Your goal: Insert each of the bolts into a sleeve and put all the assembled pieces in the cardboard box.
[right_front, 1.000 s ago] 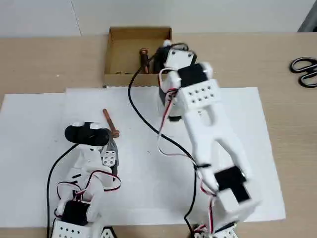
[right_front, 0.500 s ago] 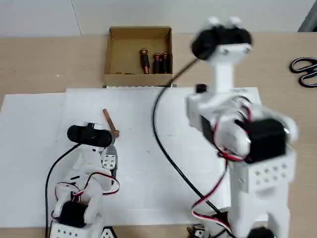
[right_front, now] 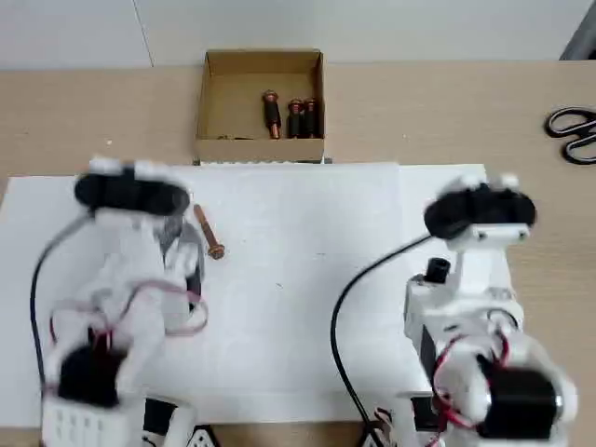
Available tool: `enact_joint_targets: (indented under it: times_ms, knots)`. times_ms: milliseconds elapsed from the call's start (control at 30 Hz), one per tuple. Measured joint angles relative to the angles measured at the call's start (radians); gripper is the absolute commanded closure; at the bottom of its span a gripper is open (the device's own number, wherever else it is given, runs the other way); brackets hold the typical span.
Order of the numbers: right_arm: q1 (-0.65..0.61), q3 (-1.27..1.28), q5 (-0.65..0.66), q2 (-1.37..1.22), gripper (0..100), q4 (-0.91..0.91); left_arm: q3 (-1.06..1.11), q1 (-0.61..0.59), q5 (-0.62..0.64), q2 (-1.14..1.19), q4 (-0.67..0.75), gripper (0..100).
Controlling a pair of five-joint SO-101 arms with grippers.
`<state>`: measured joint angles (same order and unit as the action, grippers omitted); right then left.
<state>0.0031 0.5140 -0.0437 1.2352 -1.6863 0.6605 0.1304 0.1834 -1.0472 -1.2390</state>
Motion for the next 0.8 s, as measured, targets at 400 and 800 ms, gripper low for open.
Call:
enact_joint_targets:
  times_ms: [400, 800]
  knots:
    - [0.273, 0.238, 0.006, 0.163, 99.6, 0.104, -0.43, -0.123, 0.129, 0.824, -0.008, 99]
    - [0.296, 0.239, 0.008, 0.245, 99.6, 0.106, -0.437, -0.127, 0.247, 1.132, -0.046, 92]
